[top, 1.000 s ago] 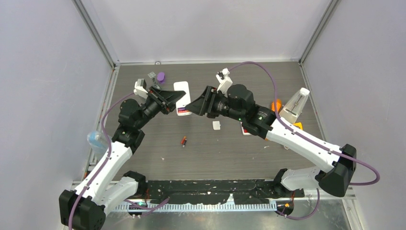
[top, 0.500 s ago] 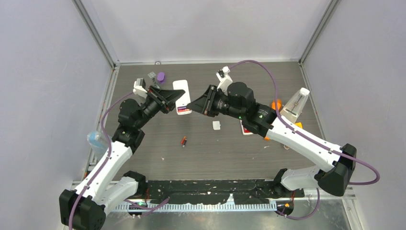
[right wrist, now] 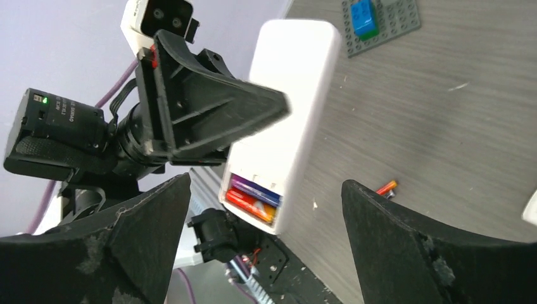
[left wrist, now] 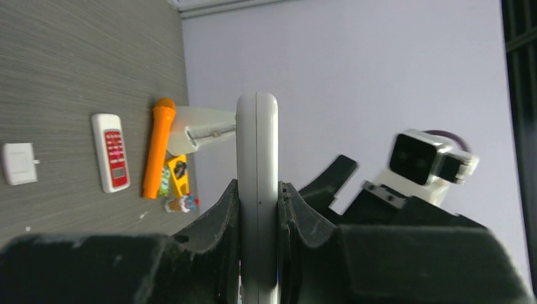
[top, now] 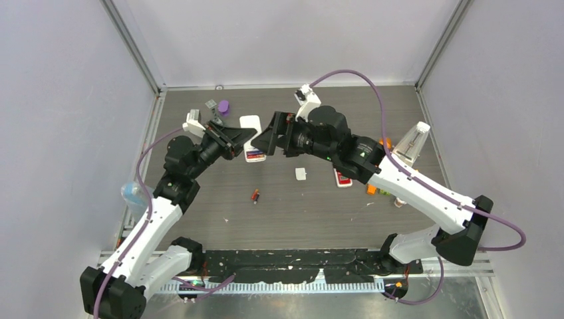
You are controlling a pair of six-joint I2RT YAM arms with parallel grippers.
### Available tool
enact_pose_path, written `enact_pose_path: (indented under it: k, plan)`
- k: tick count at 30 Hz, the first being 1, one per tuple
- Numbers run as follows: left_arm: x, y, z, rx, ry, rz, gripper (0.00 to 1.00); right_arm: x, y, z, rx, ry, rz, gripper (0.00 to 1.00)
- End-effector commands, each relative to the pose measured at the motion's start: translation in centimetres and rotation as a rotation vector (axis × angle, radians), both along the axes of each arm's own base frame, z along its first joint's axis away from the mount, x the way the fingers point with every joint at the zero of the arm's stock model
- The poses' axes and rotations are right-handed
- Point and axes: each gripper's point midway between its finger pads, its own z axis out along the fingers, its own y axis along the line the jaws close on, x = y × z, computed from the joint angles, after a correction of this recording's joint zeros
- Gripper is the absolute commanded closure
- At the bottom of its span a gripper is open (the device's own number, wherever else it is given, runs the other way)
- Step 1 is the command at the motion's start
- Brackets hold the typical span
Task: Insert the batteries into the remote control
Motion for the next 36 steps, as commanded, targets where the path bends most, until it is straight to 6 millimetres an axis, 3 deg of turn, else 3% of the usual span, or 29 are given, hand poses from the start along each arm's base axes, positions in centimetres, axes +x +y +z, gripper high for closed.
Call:
enact_pose_path:
  k: [1, 2, 8, 19, 25, 27, 30, 33, 34, 36]
  plan:
    - [-0.3, 1.0, 1.6, 0.104, -0.079, 0.054, 1.00, -0.4, 0.7, 0.8, -0.201, -0.155, 0.006, 0.06]
    - [-0.2, 1.1, 1.5, 0.116, -0.078, 0.059, 1.00, -0.3, 1.0, 1.9, -0.206, -0.181, -0.002, 0.06]
    - [-0.3, 1.2, 0.7, 0.150, -0.066, 0.066, 1.00, -0.5, 3.6, -0.7, -0.414, -0.195, 0.056, 0.05]
    - [-0.3, 1.4, 0.4, 0.168, -0.064, 0.075, 1.00, -0.2, 3.8, -3.4, -0.582, -0.215, 0.025, 0.03]
    - [-0.4, 1.4, 0.4, 0.166, -0.067, 0.072, 1.00, -0.3, 4.1, -4.6, -0.589, -0.189, 0.028, 0.06]
    - [-0.4, 1.4, 0.3, 0.170, -0.070, 0.072, 1.00, -0.4, 4.2, -4.7, -0.575, -0.175, 0.027, 0.14]
    - [-0.5, 1.5, -0.2, 0.175, -0.065, 0.073, 1.00, -0.3, 4.2, -4.7, -0.554, -0.166, 0.019, 0.34]
    - [-0.6, 1.6, -0.7, 0.176, -0.063, 0.076, 0.95, -0.2, 4.0, -4.3, -0.529, -0.163, 0.006, 0.48]
    - [-0.7, 1.7, -0.8, 0.176, -0.065, 0.078, 0.92, -0.2, 4.0, -4.6, -0.526, -0.162, 0.010, 0.54]
    - [-0.8, 1.8, -1.0, 0.185, -0.071, 0.084, 0.75, -0.3, 3.9, -4.8, -0.523, -0.162, 0.015, 0.61]
